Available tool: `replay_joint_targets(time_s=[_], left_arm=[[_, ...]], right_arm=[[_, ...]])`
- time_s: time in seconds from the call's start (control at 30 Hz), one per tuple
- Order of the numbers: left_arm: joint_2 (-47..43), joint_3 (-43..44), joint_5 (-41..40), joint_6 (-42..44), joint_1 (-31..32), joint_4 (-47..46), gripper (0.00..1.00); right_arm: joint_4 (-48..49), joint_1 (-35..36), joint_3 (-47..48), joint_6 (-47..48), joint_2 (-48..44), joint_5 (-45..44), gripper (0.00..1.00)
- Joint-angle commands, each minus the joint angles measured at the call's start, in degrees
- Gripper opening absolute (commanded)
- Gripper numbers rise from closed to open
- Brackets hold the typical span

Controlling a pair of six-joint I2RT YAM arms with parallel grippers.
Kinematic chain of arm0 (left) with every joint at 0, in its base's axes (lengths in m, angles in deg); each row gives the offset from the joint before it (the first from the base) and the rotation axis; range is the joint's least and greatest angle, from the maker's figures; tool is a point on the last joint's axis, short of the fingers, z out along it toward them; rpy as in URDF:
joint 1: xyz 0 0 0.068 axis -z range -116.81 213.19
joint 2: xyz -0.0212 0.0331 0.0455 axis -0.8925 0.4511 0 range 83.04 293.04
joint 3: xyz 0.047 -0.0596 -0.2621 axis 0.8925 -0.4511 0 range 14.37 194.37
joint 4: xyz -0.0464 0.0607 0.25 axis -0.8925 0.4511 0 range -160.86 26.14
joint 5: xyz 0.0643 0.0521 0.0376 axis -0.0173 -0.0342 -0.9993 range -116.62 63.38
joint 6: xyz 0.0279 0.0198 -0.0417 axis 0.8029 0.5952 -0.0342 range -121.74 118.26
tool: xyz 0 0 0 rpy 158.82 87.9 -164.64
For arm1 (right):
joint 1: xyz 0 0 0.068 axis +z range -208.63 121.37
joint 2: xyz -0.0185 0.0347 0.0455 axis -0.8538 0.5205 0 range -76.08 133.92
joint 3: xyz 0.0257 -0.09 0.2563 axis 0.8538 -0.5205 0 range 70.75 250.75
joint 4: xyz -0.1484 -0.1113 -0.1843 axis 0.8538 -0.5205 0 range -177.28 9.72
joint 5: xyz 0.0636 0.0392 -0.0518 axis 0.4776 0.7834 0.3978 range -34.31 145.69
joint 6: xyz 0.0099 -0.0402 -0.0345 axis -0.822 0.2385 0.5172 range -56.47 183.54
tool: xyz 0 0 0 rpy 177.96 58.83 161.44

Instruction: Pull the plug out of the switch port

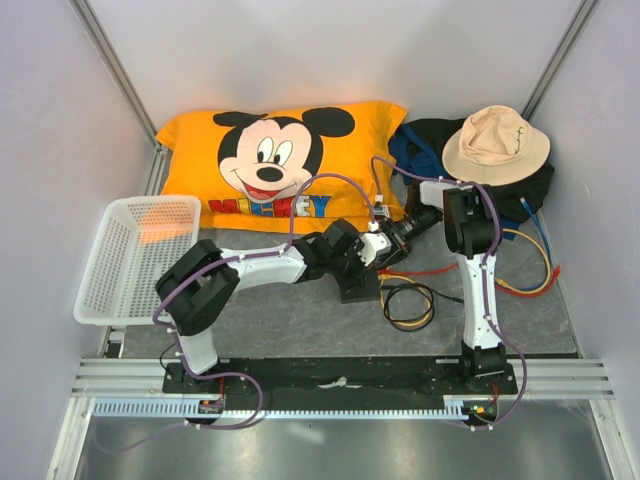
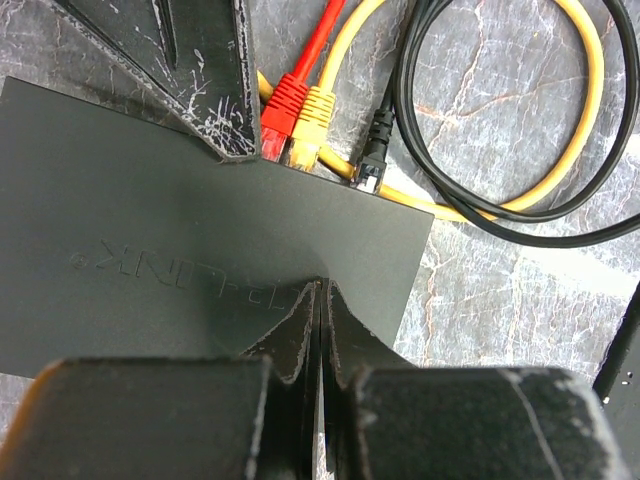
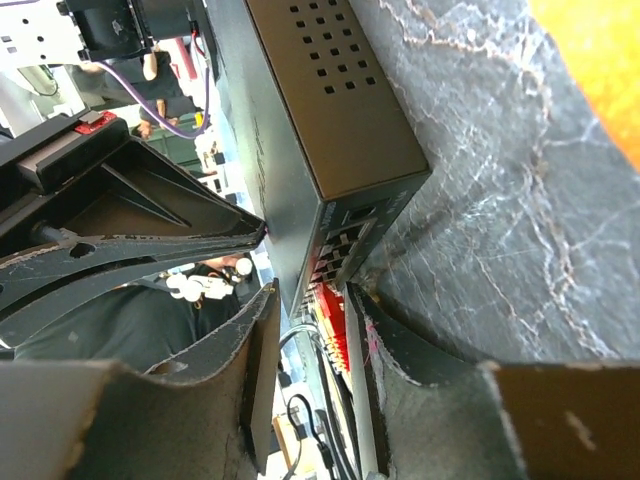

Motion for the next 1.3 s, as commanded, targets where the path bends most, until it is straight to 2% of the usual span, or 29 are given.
replay_joint_targets(time_s=[0.0,0.2,0.37,0.5,0.63,0.77,0.87,0.93,1.0,1.1,1.2,1.27], left_arm=[[4.98,-3.14,-2.47,1.25,0.57,9.62,0.02],[4.80,-3.14,-2.47,2.04,0.57,9.70,0.02],[4.62,-2.88,-2.38,2.39,0.57,10.23,0.02],[4.18,-3.05,-2.56,2.56,0.57,10.32,0.02],[3.48,-2.79,-2.82,3.53,0.49,10.67,0.02],[2.87,-1.39,-2.30,4.06,0.49,11.20,0.02],[3.04,-0.68,-1.77,3.97,0.49,11.46,0.03],[2.78,-0.59,-1.51,3.97,0.57,11.37,0.09],[2.34,-0.33,-0.98,4.41,0.57,11.38,0.13],[1.73,0.20,-0.45,4.41,0.57,11.46,0.27],[1.20,0.46,1.39,4.06,0.57,11.46,0.34],[1.54,0.73,1.92,3.80,0.49,11.46,0.34]], right_arm=[[-0.71,0.48,-4.72,4.07,3.59,-12.35,0.42],[-0.89,0.56,-7.10,5.48,2.17,-15.08,0.42],[-0.98,1.27,-7.89,5.66,1.65,-16.31,0.47],[-0.80,0.92,-9.82,4.87,-0.02,-17.19,0.44],[-0.71,0.13,-12.98,5.12,-1.60,-17.02,0.51],[0.34,-0.05,-14.83,5.74,-4.68,-15.35,0.52],[4.53,-0.40,-16.14,1.54,-7.14,-16.40,0.53],[6.75,-0.93,-16.94,-2.42,-9.42,-16.93,0.57],[12.10,-1.19,-18.95,-6.37,-12.31,-20.00,0.58],[12.39,-1.28,-20.46,-6.04,-12.95,-20.27,0.50],[10.63,-2.07,-21.51,-4.02,-11.63,-19.74,0.45],[11.32,-2.16,-21.69,-4.27,-10.49,-19.48,0.45]])
